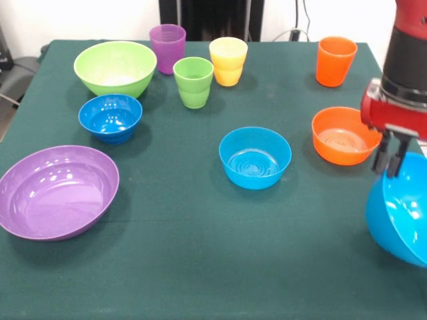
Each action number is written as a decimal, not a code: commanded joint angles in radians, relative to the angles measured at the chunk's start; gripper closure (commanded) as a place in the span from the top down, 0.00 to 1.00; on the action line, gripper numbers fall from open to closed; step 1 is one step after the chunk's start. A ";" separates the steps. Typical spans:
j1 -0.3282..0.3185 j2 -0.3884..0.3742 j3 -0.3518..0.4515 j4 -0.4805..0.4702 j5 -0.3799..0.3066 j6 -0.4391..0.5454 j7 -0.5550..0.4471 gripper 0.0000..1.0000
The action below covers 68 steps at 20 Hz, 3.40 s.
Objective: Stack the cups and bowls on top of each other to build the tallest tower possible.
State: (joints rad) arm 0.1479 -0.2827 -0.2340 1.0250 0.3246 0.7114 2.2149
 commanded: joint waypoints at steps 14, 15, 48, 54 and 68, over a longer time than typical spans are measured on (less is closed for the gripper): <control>-0.043 -0.340 -0.013 0.332 -0.162 0.168 -0.087 0.00; -0.045 -0.353 -0.020 0.345 -0.173 0.175 -0.093 0.00; -0.198 -0.488 0.120 0.682 -0.295 -0.138 -0.064 0.00; -0.183 -0.464 0.124 0.641 -0.289 -0.116 -0.013 0.00; -0.202 -0.410 0.161 0.613 -0.291 -0.165 0.001 0.00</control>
State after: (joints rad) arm -0.0442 -0.7926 -0.1958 1.6590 0.0778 0.6113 2.2149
